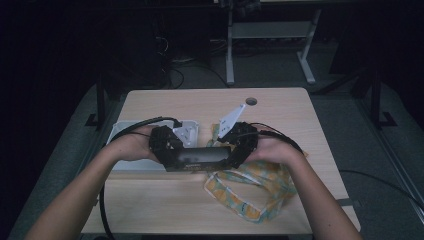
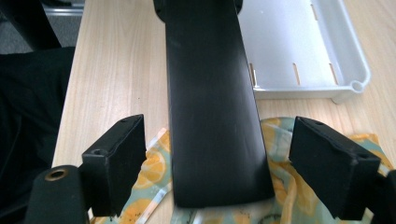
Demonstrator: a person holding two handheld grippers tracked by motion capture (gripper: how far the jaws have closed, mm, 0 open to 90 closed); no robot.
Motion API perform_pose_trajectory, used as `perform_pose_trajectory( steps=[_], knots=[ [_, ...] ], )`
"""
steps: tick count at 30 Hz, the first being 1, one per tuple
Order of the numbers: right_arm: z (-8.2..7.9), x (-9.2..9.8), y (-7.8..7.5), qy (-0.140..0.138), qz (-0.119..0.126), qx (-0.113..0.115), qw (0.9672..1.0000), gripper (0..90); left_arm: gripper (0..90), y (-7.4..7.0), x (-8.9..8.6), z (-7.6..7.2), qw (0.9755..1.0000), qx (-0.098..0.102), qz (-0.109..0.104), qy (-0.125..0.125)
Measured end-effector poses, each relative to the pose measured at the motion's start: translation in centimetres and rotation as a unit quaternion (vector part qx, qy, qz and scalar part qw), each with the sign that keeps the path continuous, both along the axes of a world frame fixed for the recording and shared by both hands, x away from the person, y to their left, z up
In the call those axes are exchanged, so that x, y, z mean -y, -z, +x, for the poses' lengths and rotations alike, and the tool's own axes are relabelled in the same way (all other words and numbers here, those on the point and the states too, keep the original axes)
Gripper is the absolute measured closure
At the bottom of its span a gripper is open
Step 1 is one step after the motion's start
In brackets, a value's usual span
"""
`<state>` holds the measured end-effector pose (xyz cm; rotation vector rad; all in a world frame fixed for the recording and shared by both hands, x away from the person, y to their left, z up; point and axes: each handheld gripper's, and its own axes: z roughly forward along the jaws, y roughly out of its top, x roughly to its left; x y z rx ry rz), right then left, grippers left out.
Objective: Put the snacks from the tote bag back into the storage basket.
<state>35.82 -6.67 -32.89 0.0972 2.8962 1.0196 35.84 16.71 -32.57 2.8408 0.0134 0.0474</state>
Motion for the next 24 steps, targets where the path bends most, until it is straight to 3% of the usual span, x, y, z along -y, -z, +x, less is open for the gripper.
perform_pose_trajectory(
  steps=[5, 15, 24],
  knots=[
    [-0.2, 2.0, 0.0, 0.019, 0.02, 0.002, 0.9996, 17.8, 42.7, 0.0, -1.3, 0.4, 1.0, 0.003, 0.004, -0.008],
    [-0.9, 5.6, 0.7, 0.067, 0.031, 0.0, 0.9973, 17.0, 42.7, -0.1, -3.8, 0.9, 0.9998, 0.016, -0.001, -0.009],
    [-1.5, 8.7, 2.0, 0.12, 0.049, -0.007, 0.9915, 16.1, 42.7, 0.4, -6.2, 1.4, 0.9996, 0.028, 0.005, -0.008]
  ],
)
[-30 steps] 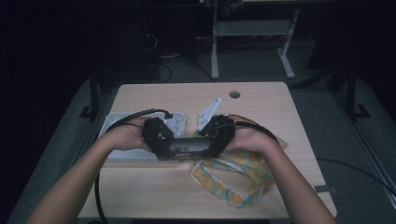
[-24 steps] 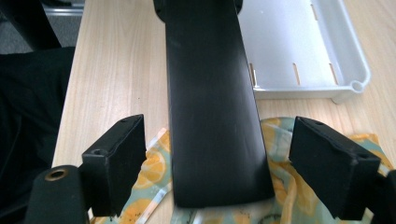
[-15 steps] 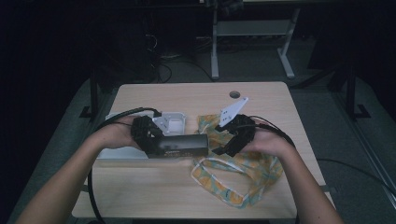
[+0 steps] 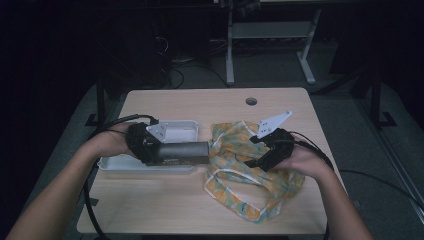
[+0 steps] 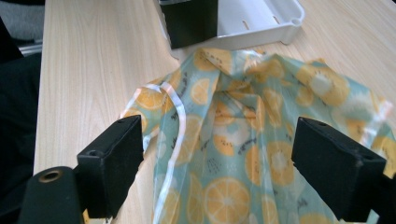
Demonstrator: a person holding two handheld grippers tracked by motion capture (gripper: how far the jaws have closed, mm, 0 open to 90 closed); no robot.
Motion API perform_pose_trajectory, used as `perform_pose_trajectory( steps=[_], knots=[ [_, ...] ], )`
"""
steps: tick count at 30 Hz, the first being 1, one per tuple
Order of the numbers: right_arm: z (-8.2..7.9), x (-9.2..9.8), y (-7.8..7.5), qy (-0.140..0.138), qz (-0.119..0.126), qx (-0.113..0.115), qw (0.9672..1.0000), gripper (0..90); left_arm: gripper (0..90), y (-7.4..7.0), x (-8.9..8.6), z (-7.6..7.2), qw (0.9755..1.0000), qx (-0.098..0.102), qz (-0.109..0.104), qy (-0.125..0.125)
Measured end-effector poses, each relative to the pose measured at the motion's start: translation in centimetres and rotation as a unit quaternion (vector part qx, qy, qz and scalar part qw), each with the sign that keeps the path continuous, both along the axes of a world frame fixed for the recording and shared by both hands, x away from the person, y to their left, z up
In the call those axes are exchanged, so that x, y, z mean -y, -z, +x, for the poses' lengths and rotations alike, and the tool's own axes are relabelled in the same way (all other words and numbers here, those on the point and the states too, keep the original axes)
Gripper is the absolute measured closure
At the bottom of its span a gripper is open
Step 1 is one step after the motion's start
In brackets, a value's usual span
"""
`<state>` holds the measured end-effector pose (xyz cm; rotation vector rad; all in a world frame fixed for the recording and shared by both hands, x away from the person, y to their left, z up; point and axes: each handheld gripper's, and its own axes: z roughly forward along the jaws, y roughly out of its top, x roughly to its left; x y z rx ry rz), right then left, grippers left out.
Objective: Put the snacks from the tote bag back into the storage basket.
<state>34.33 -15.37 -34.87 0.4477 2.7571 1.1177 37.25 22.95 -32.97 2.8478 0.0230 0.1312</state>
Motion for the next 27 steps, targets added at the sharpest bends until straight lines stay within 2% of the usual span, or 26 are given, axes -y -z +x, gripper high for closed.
perform_pose_trajectory(
  steps=[1, 7, 14, 23, 27],
  knots=[
    [-0.1, 0.3, 0.1, 0.007, 0.005, -0.006, 0.9999, 16.1, 42.7, 0.1, -0.3, 0.1, 1.0, 0.001, -0.001, 0.0],
    [-0.6, 1.8, 1.3, 0.028, 0.007, -0.008, 0.9996, 16.4, 42.7, 0.7, -1.6, 0.5, 0.9999, 0.008, 0.013, 0.006],
    [-1.3, 3.1, 2.2, 0.051, 0.013, -0.016, 0.9985, 16.5, 42.7, 1.2, -3.1, 1.0, 0.9998, 0.004, 0.018, 0.004],
    [-1.9, 4.3, 3.2, 0.092, 0.026, -0.032, 0.9949, 16.5, 42.6, 2.0, -4.7, 1.6, 0.9995, 0.0, 0.028, 0.012],
    [-2.0, 4.5, 3.5, 0.107, 0.027, -0.033, 0.9933, 16.5, 42.6, 2.2, -5.4, 1.9, 0.9997, -0.005, 0.021, 0.007]
  ],
)
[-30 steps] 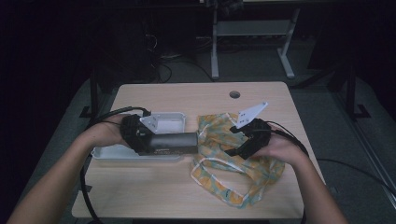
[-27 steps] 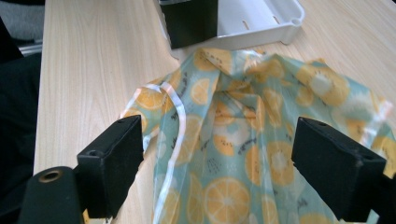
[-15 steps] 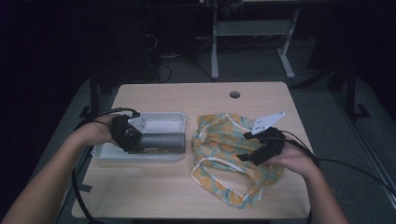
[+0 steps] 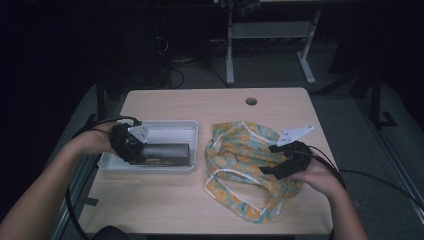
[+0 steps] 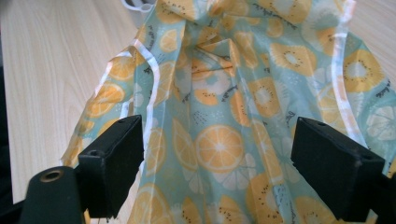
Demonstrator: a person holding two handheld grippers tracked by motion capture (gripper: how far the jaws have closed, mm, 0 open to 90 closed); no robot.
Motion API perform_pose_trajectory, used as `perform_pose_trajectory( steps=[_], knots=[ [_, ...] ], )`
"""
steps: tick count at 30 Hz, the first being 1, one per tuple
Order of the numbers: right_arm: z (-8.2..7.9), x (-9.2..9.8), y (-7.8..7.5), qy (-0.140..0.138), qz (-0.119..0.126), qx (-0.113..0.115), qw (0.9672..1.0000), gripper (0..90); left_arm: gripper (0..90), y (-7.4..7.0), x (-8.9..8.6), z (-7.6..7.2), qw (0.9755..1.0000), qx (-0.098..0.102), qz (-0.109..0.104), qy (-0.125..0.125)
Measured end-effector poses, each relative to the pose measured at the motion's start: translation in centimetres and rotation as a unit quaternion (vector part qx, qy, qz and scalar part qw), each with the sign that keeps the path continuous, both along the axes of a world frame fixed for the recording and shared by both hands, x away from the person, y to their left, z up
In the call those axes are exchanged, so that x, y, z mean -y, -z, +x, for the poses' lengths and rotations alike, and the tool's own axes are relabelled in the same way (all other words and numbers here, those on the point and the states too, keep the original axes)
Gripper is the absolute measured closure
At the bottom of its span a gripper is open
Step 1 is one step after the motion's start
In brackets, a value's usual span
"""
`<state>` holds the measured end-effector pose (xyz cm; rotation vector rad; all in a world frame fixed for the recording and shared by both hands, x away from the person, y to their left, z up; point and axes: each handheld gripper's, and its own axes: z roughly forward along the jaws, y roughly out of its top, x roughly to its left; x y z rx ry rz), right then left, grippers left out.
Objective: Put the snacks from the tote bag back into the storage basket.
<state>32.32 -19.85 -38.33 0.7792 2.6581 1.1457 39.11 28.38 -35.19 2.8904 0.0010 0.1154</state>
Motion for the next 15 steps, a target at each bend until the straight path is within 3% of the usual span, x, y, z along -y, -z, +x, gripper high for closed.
perform_pose_trajectory(
  steps=[4, 9, 15],
  knots=[
    [-0.1, 0.0, 0.0, 0.003, 0.003, 0.003, 1.0, 16.5, 42.6, 0.6, -0.4, 0.0, 0.9999, -0.008, -0.009, 0.0],
    [-0.3, -0.1, 0.2, 0.003, 0.0, 0.002, 1.0, 16.5, 42.6, 1.6, -0.6, 0.2, 0.9999, -0.012, 0.003, 0.0],
    [-0.2, 0.0, 0.4, 0.002, 0.0, 0.001, 1.0, 16.6, 42.6, 2.0, -0.7, 0.6, 0.9999, -0.013, 0.0, -0.002]
  ],
)
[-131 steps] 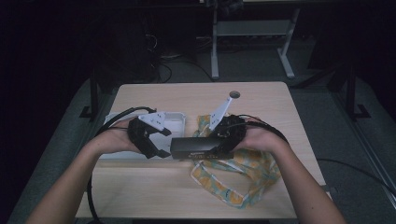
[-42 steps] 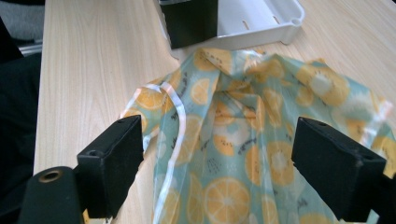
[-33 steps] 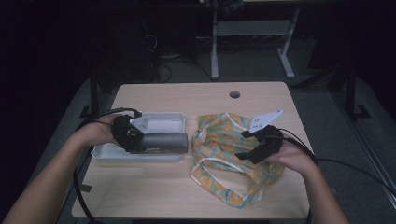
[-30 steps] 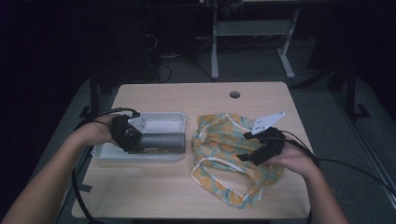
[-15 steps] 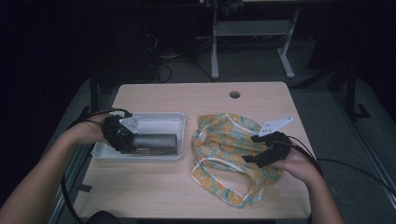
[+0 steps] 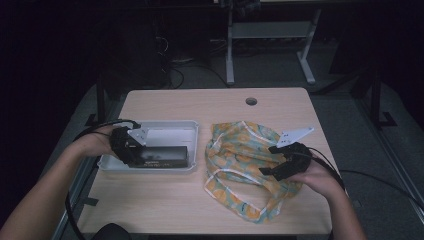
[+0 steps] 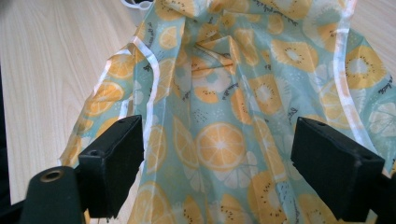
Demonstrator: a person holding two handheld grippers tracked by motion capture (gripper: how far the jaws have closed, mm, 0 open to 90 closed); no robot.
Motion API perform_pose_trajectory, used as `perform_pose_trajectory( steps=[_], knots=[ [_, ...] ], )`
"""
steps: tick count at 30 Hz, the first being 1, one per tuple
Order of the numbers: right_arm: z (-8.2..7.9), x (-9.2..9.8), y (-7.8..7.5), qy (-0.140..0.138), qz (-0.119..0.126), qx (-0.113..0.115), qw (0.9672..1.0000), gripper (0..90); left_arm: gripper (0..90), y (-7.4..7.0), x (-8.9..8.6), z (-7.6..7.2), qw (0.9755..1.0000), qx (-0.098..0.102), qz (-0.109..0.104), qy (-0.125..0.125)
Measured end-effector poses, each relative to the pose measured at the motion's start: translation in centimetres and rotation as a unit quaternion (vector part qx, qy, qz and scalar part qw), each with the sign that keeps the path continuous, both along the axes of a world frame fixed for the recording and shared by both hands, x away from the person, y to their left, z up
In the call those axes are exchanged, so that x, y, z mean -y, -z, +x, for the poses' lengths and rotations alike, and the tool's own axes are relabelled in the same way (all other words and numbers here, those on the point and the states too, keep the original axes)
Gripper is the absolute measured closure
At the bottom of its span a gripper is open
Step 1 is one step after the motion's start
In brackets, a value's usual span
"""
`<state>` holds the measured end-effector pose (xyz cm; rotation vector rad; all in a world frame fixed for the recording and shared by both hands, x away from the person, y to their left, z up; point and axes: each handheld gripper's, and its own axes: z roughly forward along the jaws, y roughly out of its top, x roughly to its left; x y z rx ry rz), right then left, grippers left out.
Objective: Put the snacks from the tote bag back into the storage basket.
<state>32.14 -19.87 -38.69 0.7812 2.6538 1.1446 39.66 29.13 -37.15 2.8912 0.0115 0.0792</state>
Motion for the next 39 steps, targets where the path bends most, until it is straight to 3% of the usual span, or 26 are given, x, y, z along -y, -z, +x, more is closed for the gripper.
perform_pose_trajectory(
  steps=[20, 39],
  knots=[
    [0.0, 0.0, 0.0, -0.001, -0.007, 0.0, 1.0, 17.0, 42.2, 1.4, 0.8, 0.5, 0.9998, -0.002, 0.01, 0.015],
    [0.0, -0.3, 0.1, -0.004, -0.013, -0.004, 0.9999, 17.0, 41.1, 2.7, 1.0, 0.5, 0.9999, -0.006, 0.012, 0.005]
  ],
)
